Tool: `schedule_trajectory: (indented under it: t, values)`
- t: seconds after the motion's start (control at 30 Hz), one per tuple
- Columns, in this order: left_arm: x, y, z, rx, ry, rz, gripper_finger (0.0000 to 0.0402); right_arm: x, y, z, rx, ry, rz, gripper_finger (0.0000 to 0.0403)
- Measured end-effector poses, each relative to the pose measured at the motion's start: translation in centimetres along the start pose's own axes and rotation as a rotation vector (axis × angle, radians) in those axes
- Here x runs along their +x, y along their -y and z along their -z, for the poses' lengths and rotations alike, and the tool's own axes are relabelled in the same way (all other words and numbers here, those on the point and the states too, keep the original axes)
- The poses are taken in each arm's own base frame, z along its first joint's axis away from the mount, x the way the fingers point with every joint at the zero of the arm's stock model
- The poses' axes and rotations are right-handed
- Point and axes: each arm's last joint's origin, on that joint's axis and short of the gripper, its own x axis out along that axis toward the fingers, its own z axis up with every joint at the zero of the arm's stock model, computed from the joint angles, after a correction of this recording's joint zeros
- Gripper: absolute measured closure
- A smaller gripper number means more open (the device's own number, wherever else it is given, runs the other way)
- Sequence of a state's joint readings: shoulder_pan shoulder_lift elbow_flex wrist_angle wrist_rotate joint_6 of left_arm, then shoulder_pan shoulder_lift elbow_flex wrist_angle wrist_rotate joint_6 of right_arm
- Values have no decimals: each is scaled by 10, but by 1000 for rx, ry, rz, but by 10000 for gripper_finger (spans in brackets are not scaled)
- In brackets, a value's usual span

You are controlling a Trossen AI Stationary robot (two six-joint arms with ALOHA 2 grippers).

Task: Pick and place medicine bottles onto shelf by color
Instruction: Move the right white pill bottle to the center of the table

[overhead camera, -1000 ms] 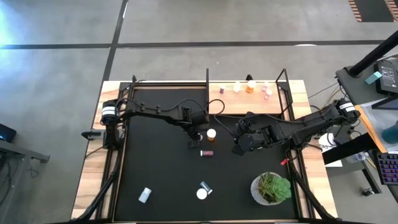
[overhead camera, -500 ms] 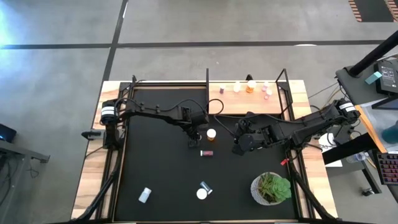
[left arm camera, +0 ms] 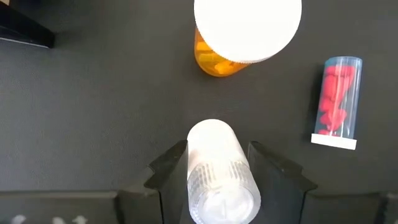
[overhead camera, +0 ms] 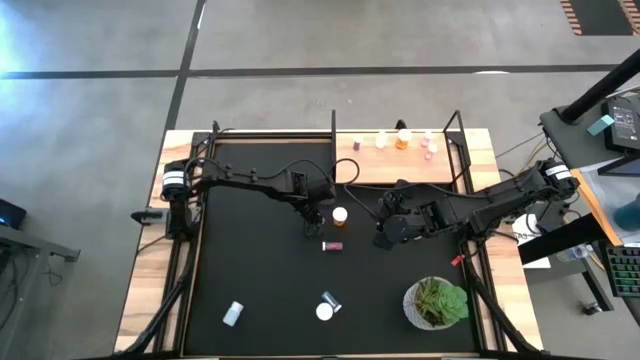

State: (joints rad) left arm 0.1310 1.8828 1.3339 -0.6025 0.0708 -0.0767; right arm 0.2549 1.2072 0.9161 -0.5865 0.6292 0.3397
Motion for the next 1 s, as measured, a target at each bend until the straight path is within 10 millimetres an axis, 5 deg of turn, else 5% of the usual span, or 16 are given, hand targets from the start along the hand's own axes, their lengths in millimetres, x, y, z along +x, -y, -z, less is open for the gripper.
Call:
schedule_trajectory:
  t: [0.77,1.0]
  values:
    - [2,-2,-4,-115,61,6,250,0,0,0,0,0,0,220]
    - [2,-2,-4,-128,68,8,211,0,0,0,0,0,0,220]
